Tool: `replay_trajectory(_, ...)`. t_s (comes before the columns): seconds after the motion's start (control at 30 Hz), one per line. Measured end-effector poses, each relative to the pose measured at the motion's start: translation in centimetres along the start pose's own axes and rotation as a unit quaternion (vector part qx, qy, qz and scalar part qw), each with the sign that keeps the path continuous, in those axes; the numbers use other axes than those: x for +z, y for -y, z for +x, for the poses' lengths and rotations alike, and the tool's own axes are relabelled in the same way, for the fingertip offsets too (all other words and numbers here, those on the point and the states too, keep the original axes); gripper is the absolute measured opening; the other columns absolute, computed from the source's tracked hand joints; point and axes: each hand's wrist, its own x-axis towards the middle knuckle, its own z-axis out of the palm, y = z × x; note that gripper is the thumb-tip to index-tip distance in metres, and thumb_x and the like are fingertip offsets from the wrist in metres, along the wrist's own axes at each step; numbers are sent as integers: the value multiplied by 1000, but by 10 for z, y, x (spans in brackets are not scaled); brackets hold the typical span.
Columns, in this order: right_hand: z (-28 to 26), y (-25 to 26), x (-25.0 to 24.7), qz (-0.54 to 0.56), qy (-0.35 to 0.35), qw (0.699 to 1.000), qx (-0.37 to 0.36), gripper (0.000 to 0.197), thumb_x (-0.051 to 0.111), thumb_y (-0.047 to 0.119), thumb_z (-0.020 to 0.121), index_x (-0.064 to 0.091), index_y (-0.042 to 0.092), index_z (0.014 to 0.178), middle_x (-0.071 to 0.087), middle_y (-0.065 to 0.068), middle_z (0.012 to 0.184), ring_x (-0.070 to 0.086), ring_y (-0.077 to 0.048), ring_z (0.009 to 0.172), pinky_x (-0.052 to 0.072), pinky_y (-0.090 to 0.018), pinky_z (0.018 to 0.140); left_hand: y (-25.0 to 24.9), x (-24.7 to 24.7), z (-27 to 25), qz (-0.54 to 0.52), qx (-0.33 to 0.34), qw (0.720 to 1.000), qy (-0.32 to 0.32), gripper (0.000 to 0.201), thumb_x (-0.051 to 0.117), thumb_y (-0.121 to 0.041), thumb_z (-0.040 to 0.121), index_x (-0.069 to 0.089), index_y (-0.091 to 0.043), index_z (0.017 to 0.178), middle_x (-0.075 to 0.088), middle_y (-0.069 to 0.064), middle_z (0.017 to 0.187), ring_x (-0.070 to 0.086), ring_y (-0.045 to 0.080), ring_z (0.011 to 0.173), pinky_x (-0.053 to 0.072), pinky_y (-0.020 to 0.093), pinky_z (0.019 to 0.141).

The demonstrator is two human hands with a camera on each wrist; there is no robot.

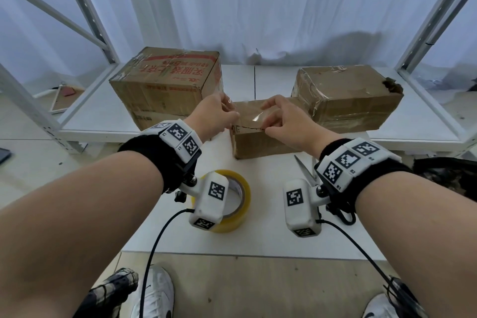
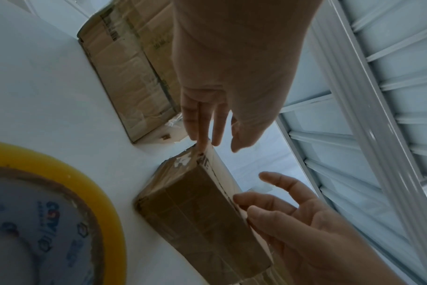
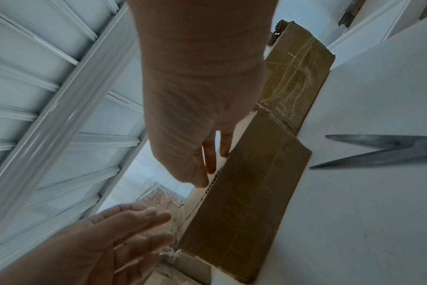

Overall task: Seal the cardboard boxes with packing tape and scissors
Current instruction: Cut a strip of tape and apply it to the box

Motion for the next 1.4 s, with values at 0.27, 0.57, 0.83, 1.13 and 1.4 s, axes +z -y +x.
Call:
replay_trajectory(0.27, 10, 3, -3, 49, -121, 991, 4, 18, 67, 29, 89, 64, 11, 93, 64, -3, 89, 59, -16, 84, 51, -26, 80, 0, -5, -4, -121, -52, 991, 16, 9, 64, -14, 91, 65, -6, 93, 69, 7, 83, 62, 8, 66, 52, 16, 61)
replay_trajectory(0.57, 15, 2, 6, 66, -142, 987, 36, 12, 66, 21, 90, 57, 18, 83, 66, -3, 74, 69, -18, 69, 60, -39, 75, -1, -2, -6, -179, -77, 981, 24, 34, 67, -8, 88, 55, 2, 118, 69, 14, 84, 66, 11, 60, 54, 18, 55)
replay_trajectory(0.83, 16, -2, 3, 70, -202, 975, 62, 19, 59, 15, 94, 46, 15, 107, 54, 2, 76, 67, -24, 74, 58, -41, 76, 7, 3, -9, 197, 62, 977, 52, 35, 73, -26, 83, 59, -12, 112, 55, -1, 102, 51, 11, 85, 42, 22, 75)
replay_trajectory(1.13, 13, -17, 2, -19, -128, 991, 43, 53, 52, 2, 91, 32, 24, 135, 64, -10, 97, 60, -17, 89, 51, -34, 89, 13, 11, -8, 281, 102, 954, 36, 29, 68, -25, 88, 59, -10, 110, 47, 0, 105, 48, 14, 87, 39, 23, 79)
replay_trajectory(1.4, 8, -22, -3, 13, -106, 994, 32, 58, 45, -4, 91, 29, 23, 140, 70, -6, 86, 65, -14, 86, 47, -25, 77, 11, 16, -6, 302, 77, 948, 54, 28, 62, -30, 91, 53, -12, 111, 47, 6, 115, 44, 21, 107, 38, 33, 97)
